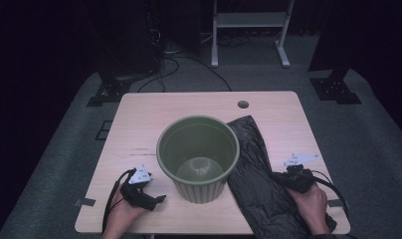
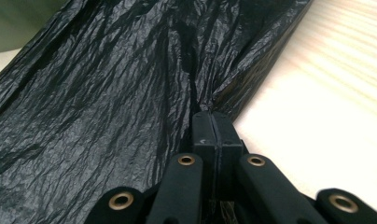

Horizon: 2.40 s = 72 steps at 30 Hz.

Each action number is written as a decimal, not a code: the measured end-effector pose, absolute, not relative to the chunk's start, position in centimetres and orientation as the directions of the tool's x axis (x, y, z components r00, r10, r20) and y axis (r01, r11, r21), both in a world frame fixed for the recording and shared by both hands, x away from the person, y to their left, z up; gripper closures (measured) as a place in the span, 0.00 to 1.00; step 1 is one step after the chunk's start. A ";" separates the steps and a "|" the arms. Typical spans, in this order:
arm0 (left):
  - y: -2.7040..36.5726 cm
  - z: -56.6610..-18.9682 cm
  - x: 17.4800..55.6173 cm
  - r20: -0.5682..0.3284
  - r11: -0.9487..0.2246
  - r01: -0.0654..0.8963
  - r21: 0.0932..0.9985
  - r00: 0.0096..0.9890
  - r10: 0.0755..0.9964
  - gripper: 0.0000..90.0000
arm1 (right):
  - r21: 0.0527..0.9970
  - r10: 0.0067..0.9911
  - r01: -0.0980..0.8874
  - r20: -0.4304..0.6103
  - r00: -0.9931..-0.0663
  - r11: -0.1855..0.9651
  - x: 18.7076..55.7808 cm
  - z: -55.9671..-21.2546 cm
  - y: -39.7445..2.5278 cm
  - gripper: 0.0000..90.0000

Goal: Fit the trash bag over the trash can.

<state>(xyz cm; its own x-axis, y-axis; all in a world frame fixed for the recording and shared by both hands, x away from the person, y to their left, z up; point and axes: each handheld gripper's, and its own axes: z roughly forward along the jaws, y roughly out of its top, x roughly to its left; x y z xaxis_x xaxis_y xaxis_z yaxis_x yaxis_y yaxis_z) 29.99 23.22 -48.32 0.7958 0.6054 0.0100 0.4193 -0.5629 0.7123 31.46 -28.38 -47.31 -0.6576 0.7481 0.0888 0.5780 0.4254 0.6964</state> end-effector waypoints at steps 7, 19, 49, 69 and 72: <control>23.2 -48.3 30.0 0.010 -0.563 0.419 0.712 0.796 0.605 0.00 | 0.699 0.753 0.599 0.131 -0.644 0.391 31.9 -47.4 -28.3 0.54; 23.2 -48.3 30.0 0.010 -0.563 0.419 0.712 0.796 0.605 0.00 | 0.696 0.731 0.595 0.147 -0.667 0.403 32.7 -47.6 -27.0 0.28; 23.2 -48.3 30.0 0.010 -0.564 0.418 0.712 0.797 0.604 0.00 | 0.724 0.632 0.530 0.170 -0.757 0.441 33.8 -47.9 -19.9 0.19; 23.2 -48.3 30.0 0.010 -0.564 0.418 0.712 0.797 0.604 0.00 | 0.725 0.660 0.461 0.012 -0.751 0.512 32.5 -47.9 -18.4 0.55; 23.2 -48.3 30.0 0.010 -0.564 0.418 0.712 0.797 0.604 0.00 | 0.726 0.657 0.467 0.027 -0.753 0.505 32.5 -47.8 -18.7 0.79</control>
<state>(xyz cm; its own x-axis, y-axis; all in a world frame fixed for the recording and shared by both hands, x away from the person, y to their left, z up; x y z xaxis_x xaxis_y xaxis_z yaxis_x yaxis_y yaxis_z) 29.98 23.21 -48.32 0.7972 0.6036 0.0105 0.4178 -0.5642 0.7121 32.47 -18.74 -47.76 -0.7535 0.6569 0.0272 0.4665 0.5050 0.7262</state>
